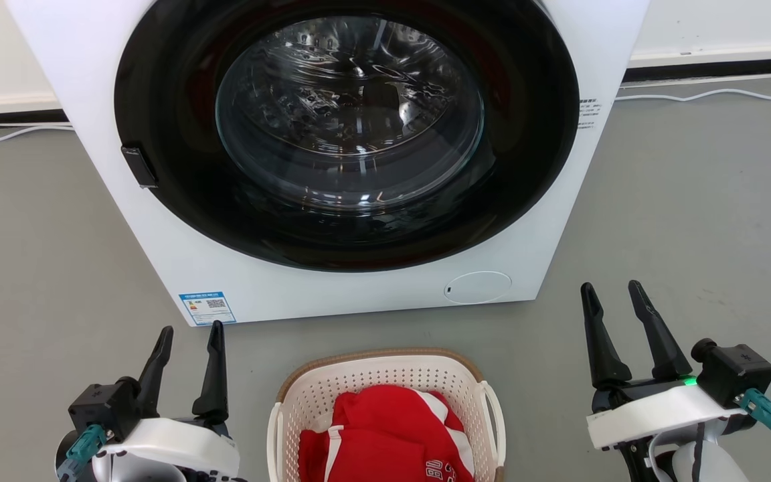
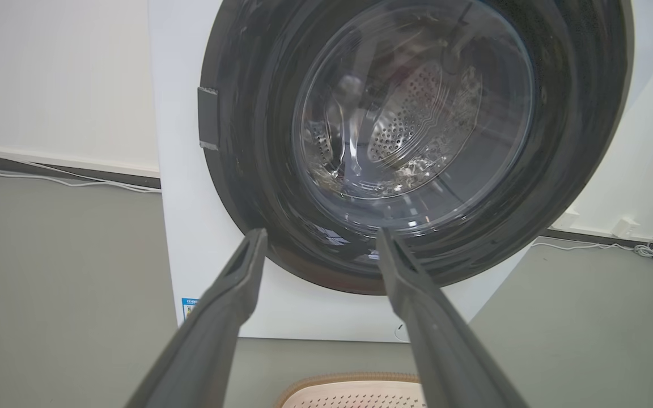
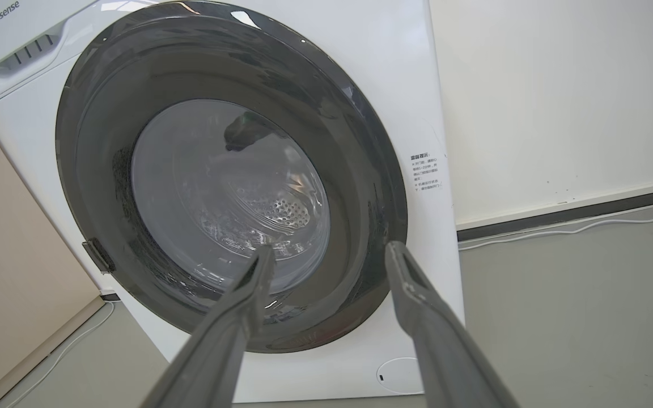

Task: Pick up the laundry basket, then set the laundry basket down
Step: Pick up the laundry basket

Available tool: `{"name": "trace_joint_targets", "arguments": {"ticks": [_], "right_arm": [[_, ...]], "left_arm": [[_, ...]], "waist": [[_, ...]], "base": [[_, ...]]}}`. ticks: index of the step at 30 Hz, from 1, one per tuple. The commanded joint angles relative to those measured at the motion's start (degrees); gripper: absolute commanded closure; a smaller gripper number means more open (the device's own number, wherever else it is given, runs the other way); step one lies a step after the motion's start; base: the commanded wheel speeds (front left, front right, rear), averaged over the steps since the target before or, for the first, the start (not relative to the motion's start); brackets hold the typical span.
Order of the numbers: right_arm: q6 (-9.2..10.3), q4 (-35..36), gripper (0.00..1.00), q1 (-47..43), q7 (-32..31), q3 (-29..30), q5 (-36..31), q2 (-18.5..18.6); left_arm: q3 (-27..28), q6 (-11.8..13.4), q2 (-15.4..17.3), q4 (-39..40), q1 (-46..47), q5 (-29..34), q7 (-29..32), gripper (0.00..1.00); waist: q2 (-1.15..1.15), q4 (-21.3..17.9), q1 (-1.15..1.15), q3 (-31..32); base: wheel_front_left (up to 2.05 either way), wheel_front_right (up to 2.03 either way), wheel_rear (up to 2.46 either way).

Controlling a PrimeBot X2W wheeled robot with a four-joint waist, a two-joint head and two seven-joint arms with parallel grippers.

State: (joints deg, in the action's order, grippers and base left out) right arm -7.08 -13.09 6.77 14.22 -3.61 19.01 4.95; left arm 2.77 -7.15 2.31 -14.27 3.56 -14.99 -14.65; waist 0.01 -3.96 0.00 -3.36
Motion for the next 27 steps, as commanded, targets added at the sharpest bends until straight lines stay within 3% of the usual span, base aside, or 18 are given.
{"name": "trace_joint_targets", "arguments": {"ticks": [1, 27], "right_arm": [[-0.41, 1.8, 0.00, 1.0, 0.8, -1.2, -0.1, 0.4], [-0.41, 2.3, 0.00, 1.5, 0.8, -0.9, -0.4, 0.0]], "left_arm": [[1.6, -0.3, 0.6, 1.8, 0.9, 0.0, -0.3, 0.00], [0.5, 0.3, 0.6, 1.4, 1.6, -1.3, -0.3, 0.00]], "waist": [[-0.01, 0.0, 0.00, -0.1], [-0.01, 0.0, 0.00, -1.7]], "base": [[0.00, 0.00, 0.00], [0.00, 0.00, 0.00]]}}
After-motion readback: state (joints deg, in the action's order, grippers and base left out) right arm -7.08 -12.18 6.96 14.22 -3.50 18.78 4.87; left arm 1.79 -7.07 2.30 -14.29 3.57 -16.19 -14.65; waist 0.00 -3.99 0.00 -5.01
